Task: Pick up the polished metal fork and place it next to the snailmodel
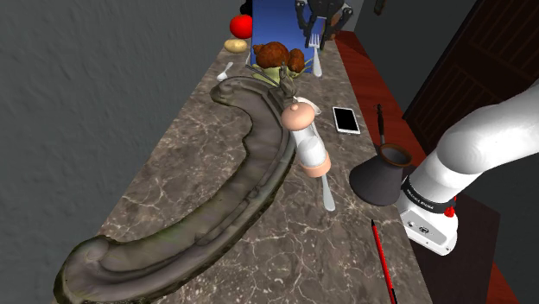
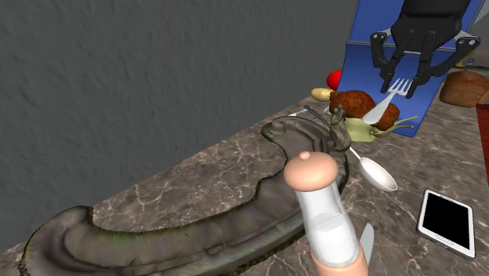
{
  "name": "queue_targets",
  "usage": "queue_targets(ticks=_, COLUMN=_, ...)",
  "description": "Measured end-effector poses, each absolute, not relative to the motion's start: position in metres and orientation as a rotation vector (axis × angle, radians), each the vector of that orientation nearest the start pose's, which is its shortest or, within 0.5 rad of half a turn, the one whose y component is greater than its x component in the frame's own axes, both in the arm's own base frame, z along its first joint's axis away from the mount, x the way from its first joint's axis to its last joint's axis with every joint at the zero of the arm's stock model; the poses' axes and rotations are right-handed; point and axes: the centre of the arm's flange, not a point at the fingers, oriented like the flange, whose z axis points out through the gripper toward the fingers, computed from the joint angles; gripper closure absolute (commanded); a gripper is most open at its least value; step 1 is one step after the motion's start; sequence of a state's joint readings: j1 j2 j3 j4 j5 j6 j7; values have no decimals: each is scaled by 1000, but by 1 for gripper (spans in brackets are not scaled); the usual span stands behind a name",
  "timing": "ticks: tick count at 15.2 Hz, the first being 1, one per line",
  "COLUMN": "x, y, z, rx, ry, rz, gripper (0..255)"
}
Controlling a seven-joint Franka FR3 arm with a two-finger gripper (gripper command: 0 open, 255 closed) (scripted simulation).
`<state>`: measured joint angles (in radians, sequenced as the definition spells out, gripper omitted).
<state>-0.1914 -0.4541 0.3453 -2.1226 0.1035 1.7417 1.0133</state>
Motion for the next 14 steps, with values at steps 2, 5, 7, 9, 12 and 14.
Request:
queue_targets(ticks=2, x=415, y=70, z=587, rx=-2836, ry=1377, rz=-106, gripper=255)
queue_targets(ticks=5, x=403, y=31, z=585, rx=-2835, ry=1376, rz=-106, gripper=255)
queue_targets(ticks=7, x=396, y=8, z=587, rx=-2836, ry=1376, rz=-106, gripper=255)
queue_targets(ticks=9, x=387, y=-19, z=586, rx=-2835, ry=1376, rz=-107, gripper=255)
queue_targets(ticks=12, x=376, y=-56, z=586, rx=-2835, ry=1376, rz=-106, gripper=255)
queue_targets(ticks=14, x=370, y=-80, z=587, rx=-2835, ry=1376, rz=-106, gripper=255)
